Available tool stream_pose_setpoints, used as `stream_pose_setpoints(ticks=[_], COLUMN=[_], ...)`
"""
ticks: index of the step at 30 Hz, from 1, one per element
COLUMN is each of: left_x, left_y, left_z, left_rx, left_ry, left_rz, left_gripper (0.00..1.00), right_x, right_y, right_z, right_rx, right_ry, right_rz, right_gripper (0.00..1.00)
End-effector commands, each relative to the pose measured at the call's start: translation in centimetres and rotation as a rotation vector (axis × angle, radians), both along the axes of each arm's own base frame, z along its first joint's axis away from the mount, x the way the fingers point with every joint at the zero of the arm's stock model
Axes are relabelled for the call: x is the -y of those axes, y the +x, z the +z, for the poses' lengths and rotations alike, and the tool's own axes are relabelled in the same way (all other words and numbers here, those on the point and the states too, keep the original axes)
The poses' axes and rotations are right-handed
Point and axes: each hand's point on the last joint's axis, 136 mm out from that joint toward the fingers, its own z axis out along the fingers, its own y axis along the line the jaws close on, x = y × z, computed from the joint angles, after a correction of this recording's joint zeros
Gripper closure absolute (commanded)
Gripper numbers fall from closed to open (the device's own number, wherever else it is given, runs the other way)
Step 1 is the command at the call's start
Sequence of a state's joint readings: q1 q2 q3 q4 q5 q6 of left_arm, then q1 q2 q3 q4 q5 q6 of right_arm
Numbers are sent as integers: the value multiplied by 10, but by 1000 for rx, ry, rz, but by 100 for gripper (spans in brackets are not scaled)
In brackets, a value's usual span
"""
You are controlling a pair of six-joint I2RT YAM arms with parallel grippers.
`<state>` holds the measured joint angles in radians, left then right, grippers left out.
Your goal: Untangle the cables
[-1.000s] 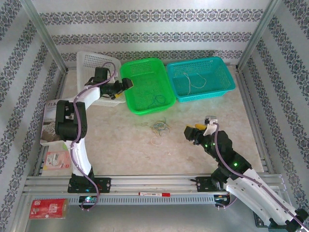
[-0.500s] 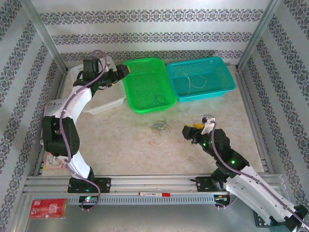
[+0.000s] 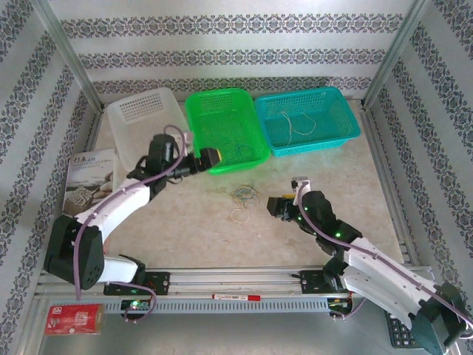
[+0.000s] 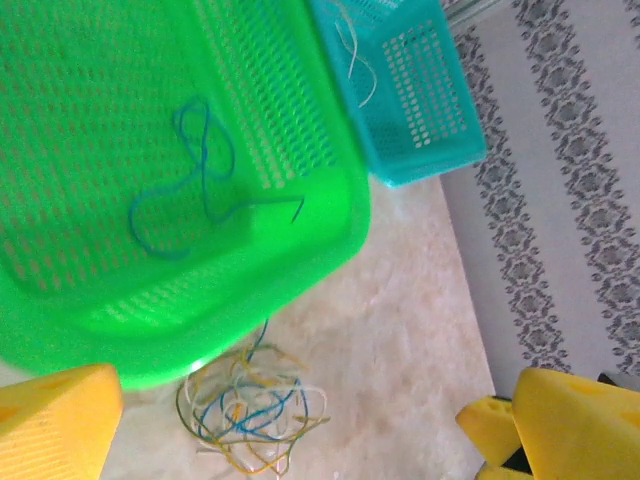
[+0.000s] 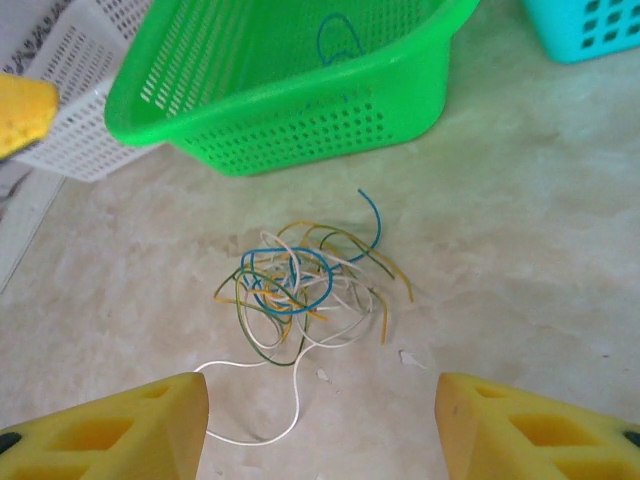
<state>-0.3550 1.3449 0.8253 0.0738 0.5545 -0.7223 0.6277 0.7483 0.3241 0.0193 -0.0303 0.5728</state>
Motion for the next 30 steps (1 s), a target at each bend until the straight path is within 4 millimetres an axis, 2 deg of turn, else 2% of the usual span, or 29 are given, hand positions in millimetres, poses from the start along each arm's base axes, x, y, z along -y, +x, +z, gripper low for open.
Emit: stream_pose_setpoints(ticks=[1,4,5,7,12,14,18,22,25,30], left_x=[16,25,26,26,21,11,-31,-67,-83,-89], left_y=[-7,-17,-19,-21,-21,-16,0,24,38,48], left_z=[-4,-25,-30,-38,-33,-23,-5,6,1,-8], left_rx=[46,21,15,5,22,62,116,111,67,54], left_ry=[-45,-77,-86,-99,-57,23,224,253,248,233], left_rz=[52,81,90,105,120,149,284,375,389,381], left_gripper=[0,0,0,0,0,0,0,0,0,0], right_x=[-17,-29,-36,-47,-62,-62,-55,-43,-34,-26], right_y=[9,13,20,24,36,39,42,40,38,37], right_z=[7,-8,2,-4,-17,-19,-15,-8,-2,5], right_rx=[26,-16,-2,-23,-62,-60,-40,-18,-4,11], right_ry=[55,42,57,56,38,32,31,34,42,49], right_rz=[54,95,109,142,180,167,140,107,86,69], right_gripper=[39,40,40,41,43,44,43,41,39,37])
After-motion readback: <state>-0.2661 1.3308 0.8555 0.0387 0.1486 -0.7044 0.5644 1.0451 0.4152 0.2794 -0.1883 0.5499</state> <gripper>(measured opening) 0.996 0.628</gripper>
